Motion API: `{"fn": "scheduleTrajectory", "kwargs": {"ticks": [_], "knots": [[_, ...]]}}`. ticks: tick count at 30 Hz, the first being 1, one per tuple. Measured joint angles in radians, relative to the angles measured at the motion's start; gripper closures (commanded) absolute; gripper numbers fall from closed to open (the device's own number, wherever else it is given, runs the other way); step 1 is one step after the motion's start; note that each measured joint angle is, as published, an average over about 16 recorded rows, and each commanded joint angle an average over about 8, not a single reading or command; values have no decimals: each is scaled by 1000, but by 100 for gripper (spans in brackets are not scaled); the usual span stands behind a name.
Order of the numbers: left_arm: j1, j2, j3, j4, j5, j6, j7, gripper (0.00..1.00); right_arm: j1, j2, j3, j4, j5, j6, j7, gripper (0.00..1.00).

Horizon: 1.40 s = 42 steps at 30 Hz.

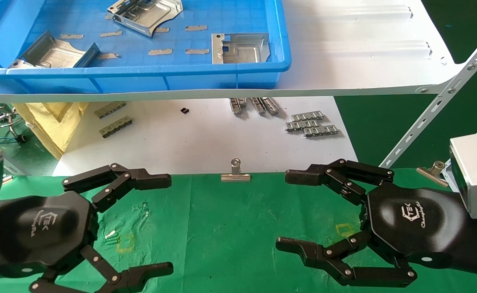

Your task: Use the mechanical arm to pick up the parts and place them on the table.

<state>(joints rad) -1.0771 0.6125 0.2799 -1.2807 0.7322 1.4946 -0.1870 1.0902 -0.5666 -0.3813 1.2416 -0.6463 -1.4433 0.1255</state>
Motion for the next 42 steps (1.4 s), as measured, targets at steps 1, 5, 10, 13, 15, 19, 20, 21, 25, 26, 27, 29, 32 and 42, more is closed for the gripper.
{"fn": "scheduleTrajectory", "kwargs": {"ticks": [1, 5, 10, 13, 15, 19, 20, 21, 25, 26, 27, 29, 32, 42], "knots": [[0, 0, 0, 0, 0, 0, 0, 0, 0, 0, 0, 0, 0, 0, 0, 100], [0, 0, 0, 0, 0, 0, 0, 0, 0, 0, 0, 0, 0, 0, 0, 100], [0, 0, 0, 0, 0, 0, 0, 0, 0, 0, 0, 0, 0, 0, 0, 100], [0, 0, 0, 0, 0, 0, 0, 0, 0, 0, 0, 0, 0, 0, 0, 100], [0, 0, 0, 0, 0, 0, 0, 0, 0, 0, 0, 0, 0, 0, 0, 100], [0, 0, 0, 0, 0, 0, 0, 0, 0, 0, 0, 0, 0, 0, 0, 100], [0, 0, 0, -1, 0, 0, 0, 0, 0, 0, 0, 0, 0, 0, 0, 100], [-1, 0, -1, -1, 0, 0, 1, 0, 0, 0, 0, 0, 0, 0, 0, 100], [-16, 2, -2, -4, 4, -6, 0, 0, 0, 0, 0, 0, 0, 0, 0, 100], [-24, 3, -3, -4, 7, -9, -1, 0, 0, 0, 0, 0, 0, 0, 0, 100], [-34, 5, -3, -2, 11, -14, -2, 0, 0, 0, 0, 0, 0, 0, 0, 100], [-62, 12, -1, 4, 24, -23, -6, 0, 0, 0, 0, 0, 0, 0, 0, 100], [-130, 34, 9, 32, 59, -42, -14, 0, 0, 0, 0, 0, 0, 0, 0, 100], [-514, 232, 107, 357, 312, -180, -8, 0, 0, 0, 0, 0, 0, 0, 0, 100]]}}
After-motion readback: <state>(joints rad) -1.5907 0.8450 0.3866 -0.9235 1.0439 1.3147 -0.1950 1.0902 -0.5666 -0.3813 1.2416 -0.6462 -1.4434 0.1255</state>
